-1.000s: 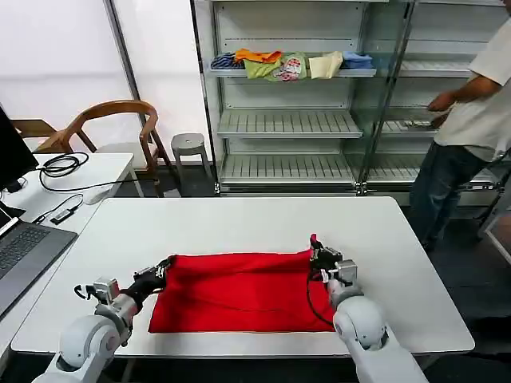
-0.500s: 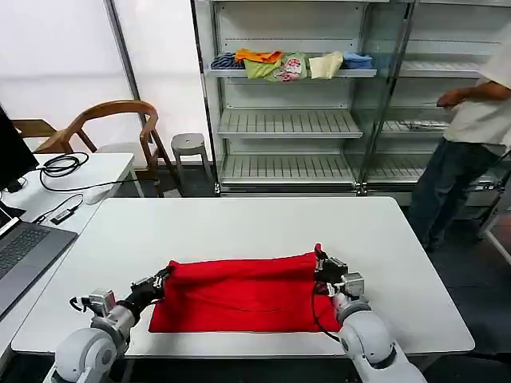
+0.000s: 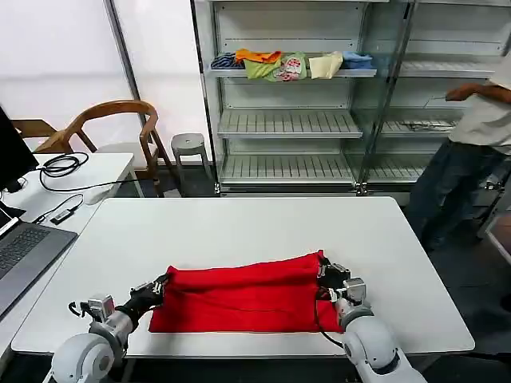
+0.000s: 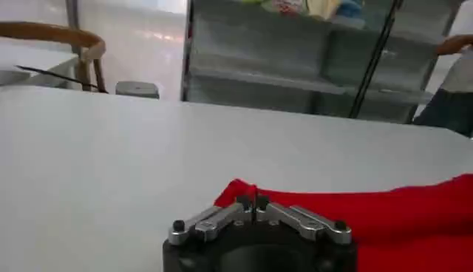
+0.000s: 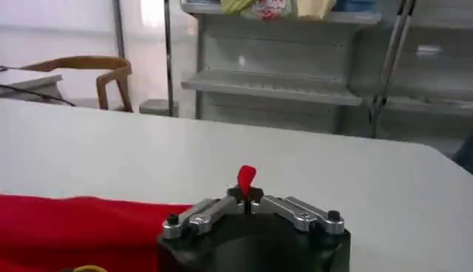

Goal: Fold and organize the clothes.

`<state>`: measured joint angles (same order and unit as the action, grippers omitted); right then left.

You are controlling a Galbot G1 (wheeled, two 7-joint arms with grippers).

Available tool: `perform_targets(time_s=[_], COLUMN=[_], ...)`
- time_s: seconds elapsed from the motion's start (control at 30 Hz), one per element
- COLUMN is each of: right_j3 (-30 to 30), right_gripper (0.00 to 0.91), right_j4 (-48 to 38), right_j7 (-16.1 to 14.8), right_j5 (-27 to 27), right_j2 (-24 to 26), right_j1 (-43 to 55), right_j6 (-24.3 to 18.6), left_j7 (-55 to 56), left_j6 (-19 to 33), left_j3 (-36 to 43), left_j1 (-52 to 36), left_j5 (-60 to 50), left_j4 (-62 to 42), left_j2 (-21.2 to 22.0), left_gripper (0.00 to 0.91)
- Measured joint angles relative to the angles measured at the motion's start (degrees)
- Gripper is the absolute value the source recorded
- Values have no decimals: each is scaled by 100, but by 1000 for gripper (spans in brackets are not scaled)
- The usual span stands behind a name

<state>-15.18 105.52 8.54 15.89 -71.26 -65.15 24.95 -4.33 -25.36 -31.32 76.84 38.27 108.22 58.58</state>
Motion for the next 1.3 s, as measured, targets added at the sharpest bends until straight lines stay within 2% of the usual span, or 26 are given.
perform_targets(time_s=[0.27,0.3,0.33,0.37,0.97,1.3], right_j3=[40,40,38,38,-204,-738], right_gripper=[0,0,141,907,907,907], right_j4=[-47,-55,-68,-81,154,765], right_j7=[-11,-15,-20,-25,-49,-150], right_j5=[-29,-33,-44,-57,-207,-288], right_j2=[2,1,1,-2,15,61], right_j1=[29,31,31,26,-312,-892], right_j6=[-24,-29,-37,-44,-69,-219], left_j7=[104,126,150,174,527,1255], left_j6=[-218,-254,-285,-317,-671,-442], left_j3=[-62,-74,-85,-95,-255,-88], left_j1=[256,277,289,300,677,564], left_j5=[-118,-127,-140,-150,-500,-301], left_j4=[242,278,309,341,920,1141], left_j2=[23,28,32,34,150,295], left_gripper=[30,907,907,907,907,907])
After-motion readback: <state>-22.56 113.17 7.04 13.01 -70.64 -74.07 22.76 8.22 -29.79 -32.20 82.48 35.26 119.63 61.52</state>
